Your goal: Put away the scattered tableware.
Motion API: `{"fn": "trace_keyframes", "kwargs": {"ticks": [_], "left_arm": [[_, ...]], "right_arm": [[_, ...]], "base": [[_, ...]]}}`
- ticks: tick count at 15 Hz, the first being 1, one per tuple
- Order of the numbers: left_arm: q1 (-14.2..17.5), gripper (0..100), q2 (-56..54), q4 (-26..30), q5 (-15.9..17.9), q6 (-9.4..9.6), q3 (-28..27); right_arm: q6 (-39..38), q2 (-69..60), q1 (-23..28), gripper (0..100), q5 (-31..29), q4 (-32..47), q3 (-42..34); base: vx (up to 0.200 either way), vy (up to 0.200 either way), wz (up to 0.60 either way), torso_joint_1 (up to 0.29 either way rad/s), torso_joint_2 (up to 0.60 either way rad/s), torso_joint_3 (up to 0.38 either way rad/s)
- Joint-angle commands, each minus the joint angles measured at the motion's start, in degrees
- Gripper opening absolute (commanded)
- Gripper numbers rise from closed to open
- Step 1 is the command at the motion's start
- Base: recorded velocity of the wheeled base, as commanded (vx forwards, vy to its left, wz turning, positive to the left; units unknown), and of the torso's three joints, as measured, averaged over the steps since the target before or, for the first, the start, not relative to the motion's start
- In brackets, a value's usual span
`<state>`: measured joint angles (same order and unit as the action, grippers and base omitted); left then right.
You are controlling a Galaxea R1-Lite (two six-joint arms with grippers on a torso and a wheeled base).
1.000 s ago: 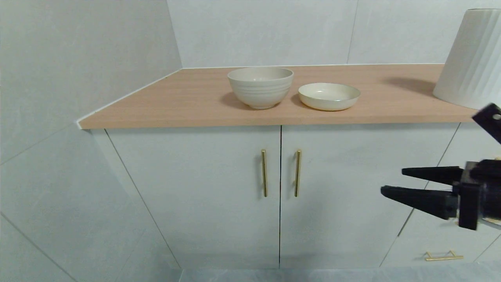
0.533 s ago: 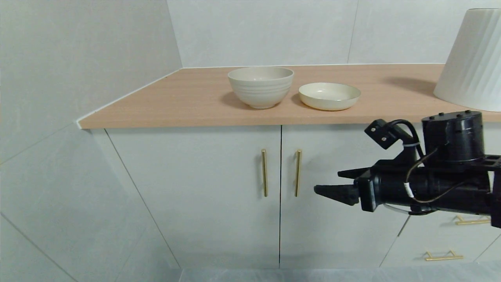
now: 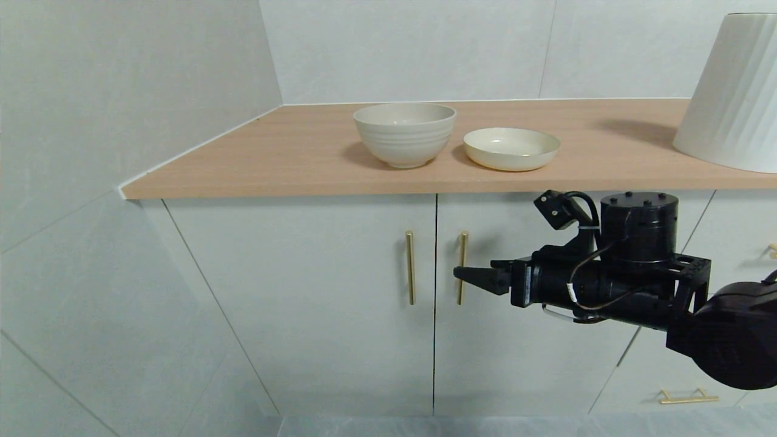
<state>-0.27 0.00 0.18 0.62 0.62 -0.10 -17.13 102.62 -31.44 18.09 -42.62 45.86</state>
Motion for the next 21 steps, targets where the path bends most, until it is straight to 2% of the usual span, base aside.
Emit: {"fn": "trace_keyframes", "kwargs": {"ticks": [1, 4, 8, 18, 20, 21], "left_arm": [[0.00, 100, 0.00, -0.01, -0.01, -0.01, 0.01], [0.00, 100, 0.00, -0.01, -0.01, -0.01, 0.01], [0.00, 100, 0.00, -0.01, -0.01, -0.01, 0.01], [0.00, 100, 0.00, -0.01, -0.01, 0.08, 0.01], [0.00, 100, 0.00, -0.01, -0.01, 0.08, 0.10], [0.00, 100, 0.00, -0.01, -0.01, 0.08, 0.01]], "right_arm": [[-0.45, 2.67, -0.29, 100, 0.01, -1.59, -0.25], [-3.09, 7.33, -1.70, 100, -0.42, -9.33, -0.69], [-3.88, 14.63, -3.01, 100, -5.96, -20.58, -0.16], [-10.21, 14.36, -4.42, 100, -5.79, -21.10, 0.72], [-11.26, 12.78, -4.42, 100, -3.85, -20.75, 0.02], [-12.05, 11.11, -4.33, 100, -0.95, -20.66, -1.39]], "base": [[0.000, 0.000, 0.00, 0.000, 0.00, 0.000], [0.000, 0.000, 0.00, 0.000, 0.00, 0.000], [0.000, 0.000, 0.00, 0.000, 0.00, 0.000], [0.000, 0.000, 0.00, 0.000, 0.00, 0.000], [0.000, 0.000, 0.00, 0.000, 0.00, 0.000], [0.000, 0.000, 0.00, 0.000, 0.00, 0.000]]}}
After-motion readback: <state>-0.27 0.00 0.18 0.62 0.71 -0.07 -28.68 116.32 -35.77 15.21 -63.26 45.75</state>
